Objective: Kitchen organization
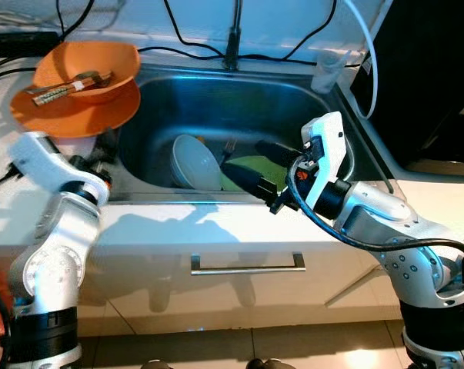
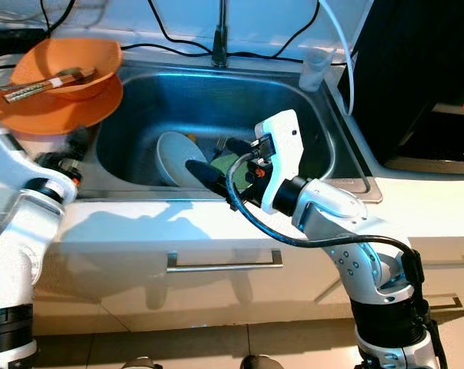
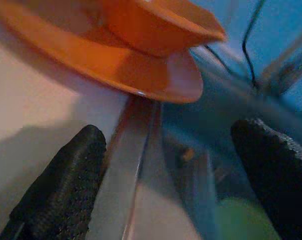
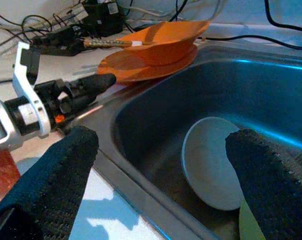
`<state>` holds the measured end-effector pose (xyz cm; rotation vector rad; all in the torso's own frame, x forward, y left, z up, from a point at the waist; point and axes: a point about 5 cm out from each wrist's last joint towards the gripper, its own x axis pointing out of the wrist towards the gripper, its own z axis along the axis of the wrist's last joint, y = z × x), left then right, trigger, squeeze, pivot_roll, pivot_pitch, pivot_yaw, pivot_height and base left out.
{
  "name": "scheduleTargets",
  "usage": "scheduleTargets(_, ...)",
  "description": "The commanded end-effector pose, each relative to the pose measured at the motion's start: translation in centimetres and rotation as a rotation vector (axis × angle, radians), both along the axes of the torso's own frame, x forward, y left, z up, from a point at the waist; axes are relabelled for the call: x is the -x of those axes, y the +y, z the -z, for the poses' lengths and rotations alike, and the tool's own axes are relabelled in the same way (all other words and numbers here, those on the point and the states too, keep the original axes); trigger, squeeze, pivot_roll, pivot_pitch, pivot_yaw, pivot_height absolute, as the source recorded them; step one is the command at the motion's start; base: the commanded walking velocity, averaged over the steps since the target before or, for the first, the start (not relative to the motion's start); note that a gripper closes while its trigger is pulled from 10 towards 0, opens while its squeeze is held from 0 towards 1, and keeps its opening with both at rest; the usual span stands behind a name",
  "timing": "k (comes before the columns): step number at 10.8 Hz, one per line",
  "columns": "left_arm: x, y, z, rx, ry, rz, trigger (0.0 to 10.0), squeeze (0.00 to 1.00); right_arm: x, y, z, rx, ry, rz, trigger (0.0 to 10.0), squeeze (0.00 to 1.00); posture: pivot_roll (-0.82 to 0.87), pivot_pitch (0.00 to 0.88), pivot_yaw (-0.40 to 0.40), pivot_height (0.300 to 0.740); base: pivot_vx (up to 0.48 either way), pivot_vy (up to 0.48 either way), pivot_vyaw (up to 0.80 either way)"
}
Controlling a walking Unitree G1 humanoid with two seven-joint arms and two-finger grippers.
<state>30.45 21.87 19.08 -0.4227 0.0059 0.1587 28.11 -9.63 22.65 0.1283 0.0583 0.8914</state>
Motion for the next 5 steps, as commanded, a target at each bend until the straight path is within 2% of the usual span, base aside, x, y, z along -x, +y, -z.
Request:
scheduleTargets(1,-0.1,-1.2,1.7,-0.069,0.059,0.068,10.0,0.00,-0.1,-0.3,-0.4,-0.002,-0.023,0.014,10.0,0.00,0.09,0.086,-0.086,0.740,0.000,0.000,0.00)
scheduleTargets(3,-1.2,-2.3,2.1,-0.263,0.029,0.144,10.0,0.00,-0.2,-0.2,-0.5,-0.007,-0.028,0.018,10.0,0.00,0.08,0.086,-0.082,0.740,0.000,0.000,0.00)
scheduleTargets(4,-1.5,-2.4,2.6,-0.286,0.036,0.148,10.0,0.00,-0.3,-0.2,-0.6,-0.009,-0.032,0.022,10.0,0.00,0.07,0.085,-0.078,0.740,0.000,0.000,0.00)
scheduleTargets(5,-1.8,-2.7,2.8,-0.373,0.015,0.168,10.0,0.00,-0.3,-0.3,-0.6,-0.011,-0.034,0.029,10.0,0.00,0.07,0.085,-0.078,0.740,0.000,0.000,0.00)
